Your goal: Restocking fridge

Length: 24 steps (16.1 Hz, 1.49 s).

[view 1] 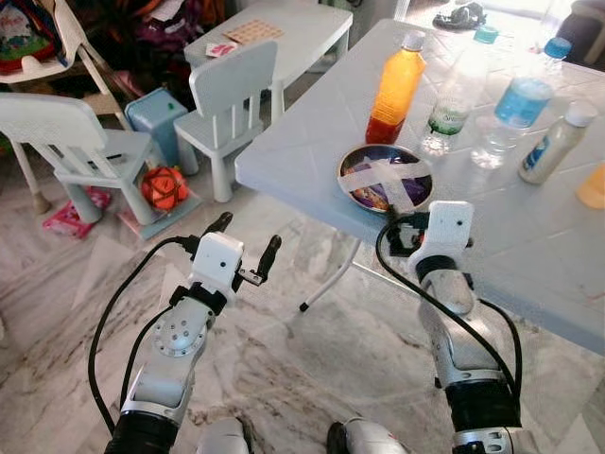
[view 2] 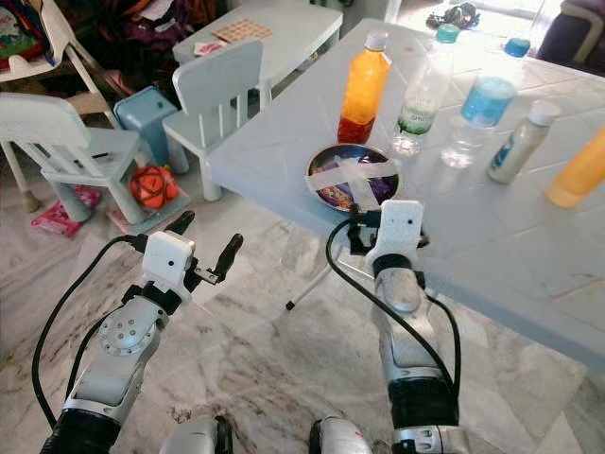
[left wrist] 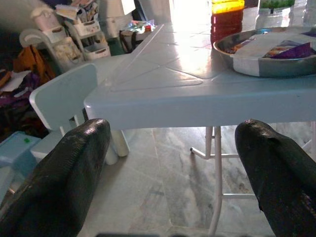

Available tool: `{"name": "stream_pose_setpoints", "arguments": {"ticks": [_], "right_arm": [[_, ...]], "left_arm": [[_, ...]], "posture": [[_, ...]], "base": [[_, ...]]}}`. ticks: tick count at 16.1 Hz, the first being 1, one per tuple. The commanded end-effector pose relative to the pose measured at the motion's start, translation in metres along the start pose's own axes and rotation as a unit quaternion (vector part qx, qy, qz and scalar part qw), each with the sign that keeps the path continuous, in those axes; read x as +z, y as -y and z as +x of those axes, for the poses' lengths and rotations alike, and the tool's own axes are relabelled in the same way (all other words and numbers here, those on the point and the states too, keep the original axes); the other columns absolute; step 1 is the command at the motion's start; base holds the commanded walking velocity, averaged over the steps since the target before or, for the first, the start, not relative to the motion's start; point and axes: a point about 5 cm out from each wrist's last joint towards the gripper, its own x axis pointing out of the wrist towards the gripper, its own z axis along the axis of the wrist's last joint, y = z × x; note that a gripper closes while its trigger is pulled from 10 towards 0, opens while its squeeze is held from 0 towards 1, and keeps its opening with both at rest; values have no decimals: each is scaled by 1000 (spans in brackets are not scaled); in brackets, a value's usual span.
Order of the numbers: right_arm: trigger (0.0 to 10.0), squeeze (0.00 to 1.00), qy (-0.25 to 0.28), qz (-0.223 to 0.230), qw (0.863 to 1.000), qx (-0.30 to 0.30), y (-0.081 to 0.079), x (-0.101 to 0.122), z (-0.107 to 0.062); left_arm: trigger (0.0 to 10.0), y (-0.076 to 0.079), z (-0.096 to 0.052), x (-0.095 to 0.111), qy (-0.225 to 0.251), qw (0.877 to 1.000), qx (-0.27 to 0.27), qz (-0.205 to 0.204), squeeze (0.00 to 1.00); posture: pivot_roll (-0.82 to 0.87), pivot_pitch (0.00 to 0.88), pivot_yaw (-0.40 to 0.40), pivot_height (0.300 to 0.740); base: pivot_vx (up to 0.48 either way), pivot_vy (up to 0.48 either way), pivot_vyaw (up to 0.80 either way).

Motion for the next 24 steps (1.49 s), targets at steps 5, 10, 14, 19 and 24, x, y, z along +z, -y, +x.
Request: {"name": "stream_pose_setpoints", "arguments": {"ticks": [5,10,14,19,24], "right_arm": [[10000,0,-41,49,996,61,-15,-8,10],[10000,0,-63,77,984,150,-39,-12,15],[10000,0,-51,83,978,185,-53,-2,25],[10000,0,-29,93,984,150,-51,2,27],[10000,0,-11,136,989,58,-36,16,37]], "left_arm": [[10000,-2,1,7,7,1000,-6,7,0],[10000,-5,-2,6,2,1000,-1,13,0],[10000,-7,-2,7,0,1000,-1,16,0],[10000,-8,-3,8,2,1000,4,17,0],[10000,-10,-3,9,4,1000,10,24,0]], "posture": [[67,147,2,740],[85,159,0,740],[85,164,3,740],[85,168,1,740],[90,160,-2,740]], "base": [[0,0,0],[0,0,0],[0,0,0],[0,0,0],[0,0,0]]}}
